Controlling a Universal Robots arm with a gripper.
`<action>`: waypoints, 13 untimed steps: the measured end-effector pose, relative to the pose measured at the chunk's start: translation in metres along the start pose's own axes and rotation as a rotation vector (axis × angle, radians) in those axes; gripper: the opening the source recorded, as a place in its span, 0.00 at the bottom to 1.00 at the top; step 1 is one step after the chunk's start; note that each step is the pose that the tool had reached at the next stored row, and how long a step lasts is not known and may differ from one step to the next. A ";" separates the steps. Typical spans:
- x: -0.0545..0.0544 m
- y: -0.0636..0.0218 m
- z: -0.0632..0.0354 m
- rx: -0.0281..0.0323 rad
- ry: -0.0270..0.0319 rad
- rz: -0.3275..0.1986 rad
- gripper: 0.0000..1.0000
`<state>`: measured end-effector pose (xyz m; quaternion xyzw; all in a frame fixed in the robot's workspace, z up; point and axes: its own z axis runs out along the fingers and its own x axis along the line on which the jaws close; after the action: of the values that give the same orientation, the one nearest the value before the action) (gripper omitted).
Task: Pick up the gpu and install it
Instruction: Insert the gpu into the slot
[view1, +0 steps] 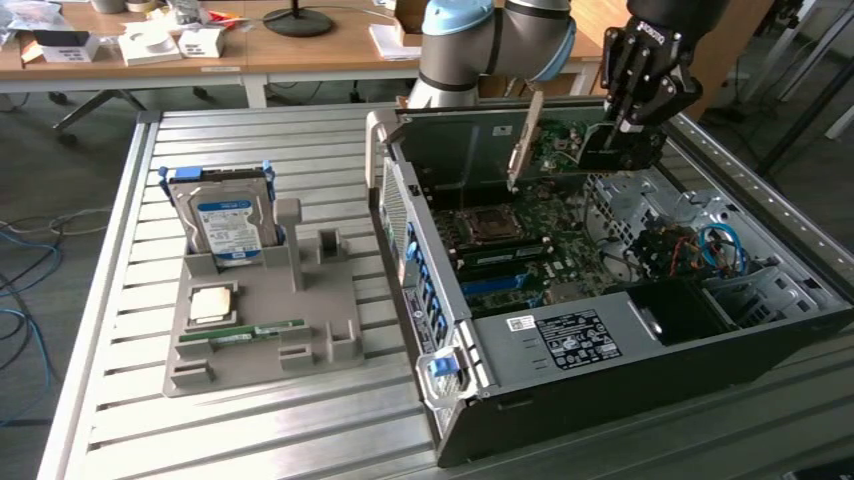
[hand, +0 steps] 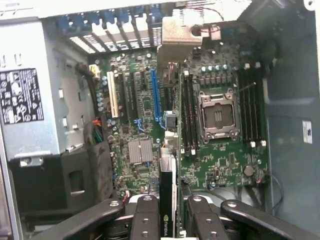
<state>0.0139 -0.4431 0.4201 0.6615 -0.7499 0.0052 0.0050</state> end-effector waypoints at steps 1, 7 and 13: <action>0.000 0.0000 0.0000 0.0003 0.0004 -0.014 0.26; 0.000 0.0000 0.0001 0.0010 0.0014 -0.057 0.26; 0.000 0.0041 0.0001 0.0020 0.0013 -0.058 0.26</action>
<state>0.0098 -0.4431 0.4200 0.6830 -0.7303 0.0063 0.0050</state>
